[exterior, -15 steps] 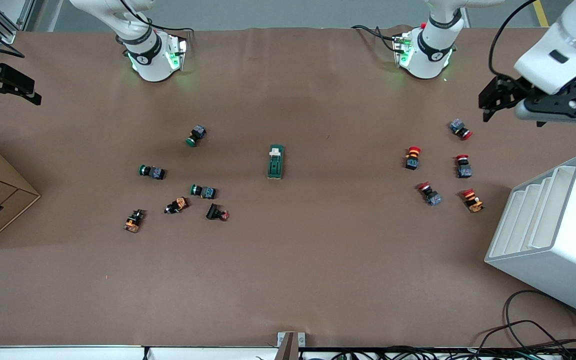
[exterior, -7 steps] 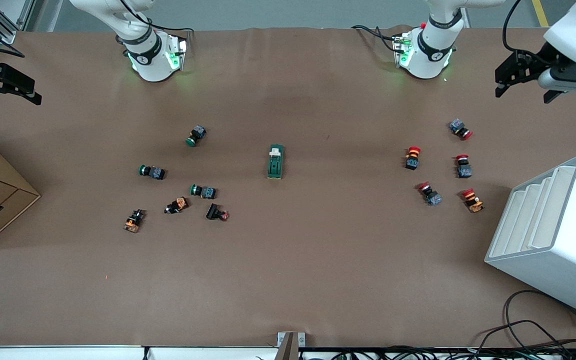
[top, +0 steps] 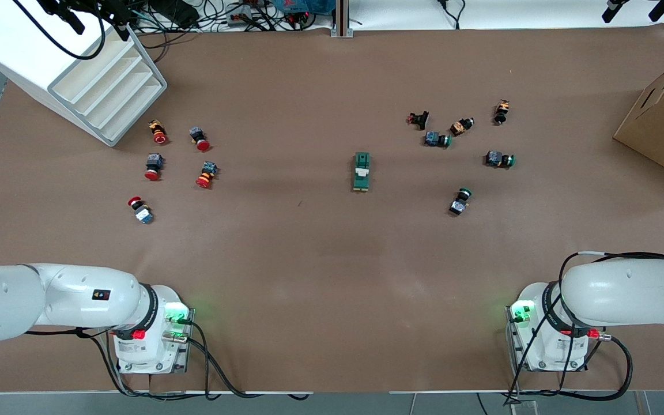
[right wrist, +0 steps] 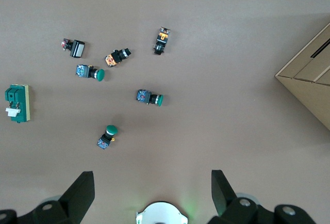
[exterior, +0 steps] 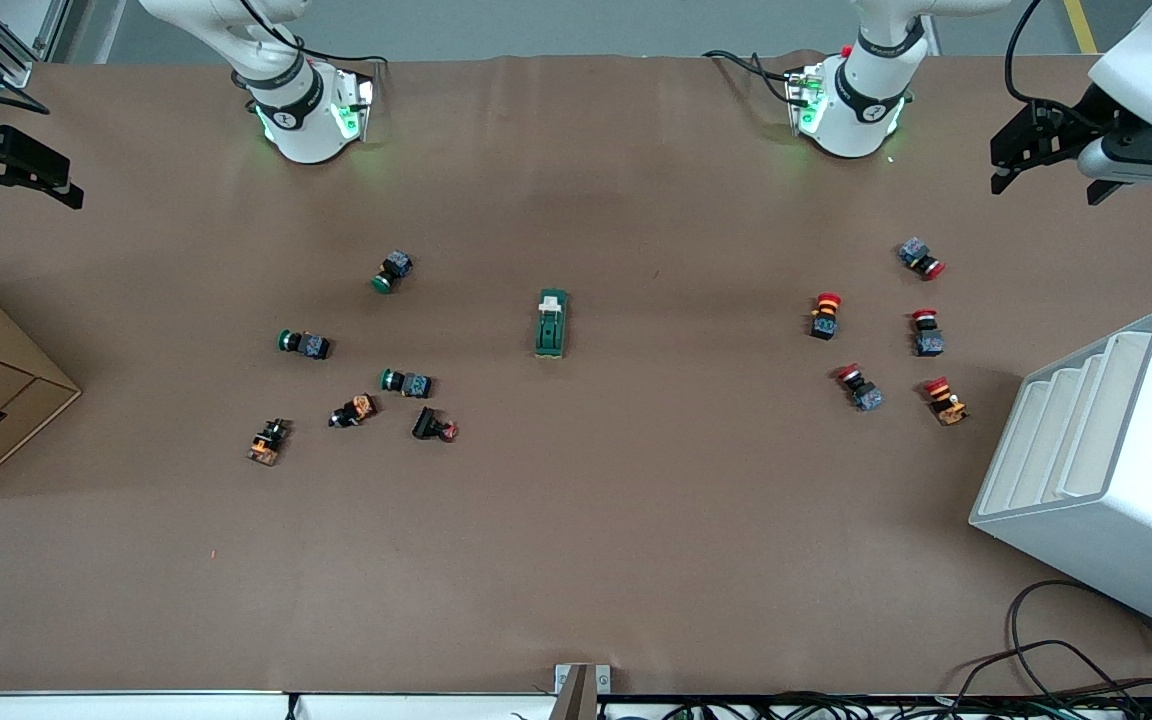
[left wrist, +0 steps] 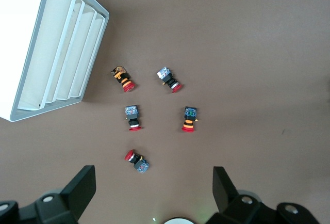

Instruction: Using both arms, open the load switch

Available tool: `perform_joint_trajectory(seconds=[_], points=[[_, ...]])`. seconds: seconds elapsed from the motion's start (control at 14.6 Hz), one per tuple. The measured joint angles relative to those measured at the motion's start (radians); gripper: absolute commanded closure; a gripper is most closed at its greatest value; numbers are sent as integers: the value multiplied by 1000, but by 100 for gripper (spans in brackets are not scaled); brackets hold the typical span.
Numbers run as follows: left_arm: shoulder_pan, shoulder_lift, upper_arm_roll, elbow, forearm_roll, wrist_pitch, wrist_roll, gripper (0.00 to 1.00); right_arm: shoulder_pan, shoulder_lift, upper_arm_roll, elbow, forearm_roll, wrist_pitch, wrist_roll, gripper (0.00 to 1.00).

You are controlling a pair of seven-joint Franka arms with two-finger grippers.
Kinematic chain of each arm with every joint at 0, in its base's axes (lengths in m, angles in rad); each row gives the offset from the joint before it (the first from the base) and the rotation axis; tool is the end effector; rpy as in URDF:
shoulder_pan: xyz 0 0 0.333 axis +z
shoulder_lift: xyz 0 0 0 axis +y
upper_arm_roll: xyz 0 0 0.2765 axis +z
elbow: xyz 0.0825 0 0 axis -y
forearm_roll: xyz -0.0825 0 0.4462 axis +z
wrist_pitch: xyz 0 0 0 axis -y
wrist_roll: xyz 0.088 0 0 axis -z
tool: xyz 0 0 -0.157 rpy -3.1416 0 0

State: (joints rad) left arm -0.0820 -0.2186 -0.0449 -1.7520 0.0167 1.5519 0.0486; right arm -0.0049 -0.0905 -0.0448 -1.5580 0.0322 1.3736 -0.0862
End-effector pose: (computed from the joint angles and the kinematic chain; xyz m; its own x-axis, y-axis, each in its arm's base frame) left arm 0.5500 -0.0692 0.5645 0.9847 -0.1734 0.0170 -0.1729 -0.9846 -0.0273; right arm 0.5649 -0.0235 0.5794 0.9950 0.0435 -0.0903 0.0397 -0.9982 -0.0440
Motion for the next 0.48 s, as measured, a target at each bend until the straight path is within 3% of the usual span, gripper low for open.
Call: perform_joint_trajectory(seconds=[0.48], points=[[10, 26, 9, 49, 0, -4, -2, 0, 0, 0, -2, 0, -2, 1, 0, 0]])
